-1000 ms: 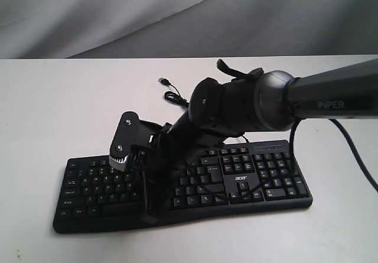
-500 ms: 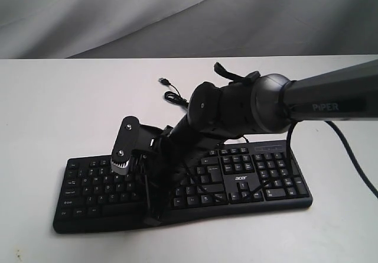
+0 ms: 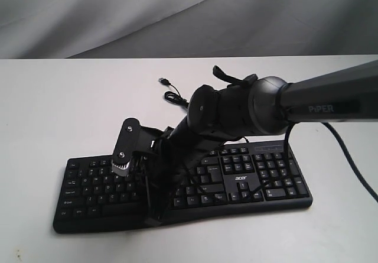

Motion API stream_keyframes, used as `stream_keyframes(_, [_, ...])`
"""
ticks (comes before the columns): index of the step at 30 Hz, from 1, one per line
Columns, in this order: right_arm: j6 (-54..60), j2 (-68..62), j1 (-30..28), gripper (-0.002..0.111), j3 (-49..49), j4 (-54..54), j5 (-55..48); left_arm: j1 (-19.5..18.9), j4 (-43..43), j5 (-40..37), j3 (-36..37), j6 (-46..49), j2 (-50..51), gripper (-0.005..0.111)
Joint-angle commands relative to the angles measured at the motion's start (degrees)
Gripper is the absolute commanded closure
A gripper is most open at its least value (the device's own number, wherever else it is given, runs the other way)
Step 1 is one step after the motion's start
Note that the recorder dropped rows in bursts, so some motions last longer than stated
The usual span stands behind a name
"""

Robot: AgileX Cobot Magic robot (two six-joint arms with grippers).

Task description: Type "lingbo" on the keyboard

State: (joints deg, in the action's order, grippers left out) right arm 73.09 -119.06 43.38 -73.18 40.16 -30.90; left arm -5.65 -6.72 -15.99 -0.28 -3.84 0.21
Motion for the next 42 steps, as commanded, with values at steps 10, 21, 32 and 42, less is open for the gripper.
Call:
stream_keyframes(10, [0.1, -0.5, 0.1, 0.108, -0.8, -0.1, -0.7, -0.1, 0.0, 0.7, 0.3, -0.1, -0.2, 0.106])
stream_keyframes(21, [2.0, 1.3, 1.4, 0.108, -1.5, 1.6, 3.4, -0.1, 0.0, 0.7, 0.3, -0.1, -0.2, 0.106])
stream_keyframes(32, [1.6, -3.4, 1.3, 0.108, -7.3, 2.5, 0.0, -0.1, 0.0, 0.7, 0.3, -0.1, -0.2, 0.106])
stream_keyframes(42, [1.2, -3.4, 1.3, 0.108, -7.3, 2.4, -0.7, -0.1, 0.0, 0.7, 0.3, -0.1, -0.2, 0.106])
